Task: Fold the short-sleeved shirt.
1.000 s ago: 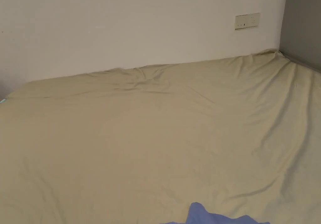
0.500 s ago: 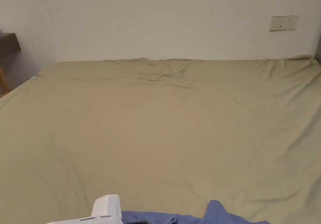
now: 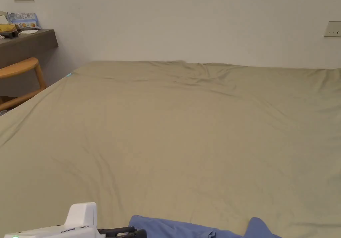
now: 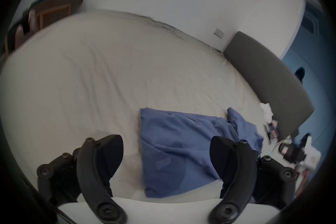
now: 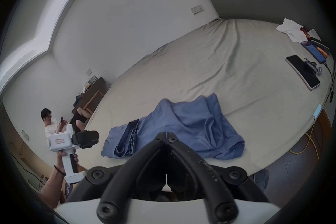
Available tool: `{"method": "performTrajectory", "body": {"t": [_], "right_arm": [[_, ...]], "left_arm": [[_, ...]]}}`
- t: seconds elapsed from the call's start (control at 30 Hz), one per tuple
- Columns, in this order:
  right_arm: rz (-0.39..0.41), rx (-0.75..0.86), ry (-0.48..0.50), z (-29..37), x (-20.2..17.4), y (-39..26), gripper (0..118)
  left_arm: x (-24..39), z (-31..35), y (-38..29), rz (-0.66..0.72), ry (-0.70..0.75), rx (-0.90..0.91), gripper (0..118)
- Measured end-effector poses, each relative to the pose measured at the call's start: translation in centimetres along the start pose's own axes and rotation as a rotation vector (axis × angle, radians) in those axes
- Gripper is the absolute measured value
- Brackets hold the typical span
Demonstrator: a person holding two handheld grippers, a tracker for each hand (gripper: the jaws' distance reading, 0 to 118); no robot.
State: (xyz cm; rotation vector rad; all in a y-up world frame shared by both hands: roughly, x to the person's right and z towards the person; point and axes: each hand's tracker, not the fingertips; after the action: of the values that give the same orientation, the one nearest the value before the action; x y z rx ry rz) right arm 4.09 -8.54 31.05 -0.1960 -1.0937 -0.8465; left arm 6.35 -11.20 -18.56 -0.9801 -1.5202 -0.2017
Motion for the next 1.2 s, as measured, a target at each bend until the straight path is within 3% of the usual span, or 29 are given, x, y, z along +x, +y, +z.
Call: {"method": "performTrajectory", "body": {"t": [0.17, 0.27, 0.33, 0.37, 0.4, 0.47, 0.8, 1.07, 1.13, 1.2], "right_arm": [[-0.002, -0.029, -0.027, 0.6, 0.5, -0.3, 2], [-0.047, -0.022, -0.042, 0.9, 1.1, -0.2, 2], [-0.073, -0.019, -0.04, 0.9, 1.4, -0.2, 2], [-0.082, -0.022, -0.033, 0.9, 1.5, -0.1, 2], [-0.09, -0.024, -0.028, 0.8, 1.4, -0.1, 2], [-0.093, -0.029, -0.022, 0.6, 1.3, -0.2, 2], [-0.08, -0.02, -0.051, 1.0, 1.0, 0.3, 2], [-0.101, -0.032, -0.041, -0.1, 1.3, -0.4, 2], [-0.105, -0.05, -0.029, -0.7, 1.0, -0.8, 2], [-0.112, -0.071, -0.007, -1.3, 0.7, -1.1, 2]], "left_arm": [[-2.4, -4.3, -0.6, 0.226, -0.183, -0.124, 98], [-1.2, -4.7, -1.7, 0.166, -0.159, -0.018, 100], [-1.1, -5.1, -1.5, 0.191, -0.228, -0.061, 76], [-1.2, -5.4, -1.5, 0.24, -0.248, -0.079, 38], [-1.2, -5.4, -1.6, 0.289, -0.259, -0.082, 29], [-1.4, -5.9, -1.9, 0.39, -0.289, -0.082, 28], [-4.2, -0.5, -0.6, 0.51, -0.254, 0.043, 26], [-5.8, 8.8, 1.5, 0.28, 0.18, 0.134, 26], [-4.7, 9.9, 1.6, 0.257, 0.202, 0.13, 26], [-3.3, 10.1, 1.7, 0.281, 0.136, 0.137, 26]]}}
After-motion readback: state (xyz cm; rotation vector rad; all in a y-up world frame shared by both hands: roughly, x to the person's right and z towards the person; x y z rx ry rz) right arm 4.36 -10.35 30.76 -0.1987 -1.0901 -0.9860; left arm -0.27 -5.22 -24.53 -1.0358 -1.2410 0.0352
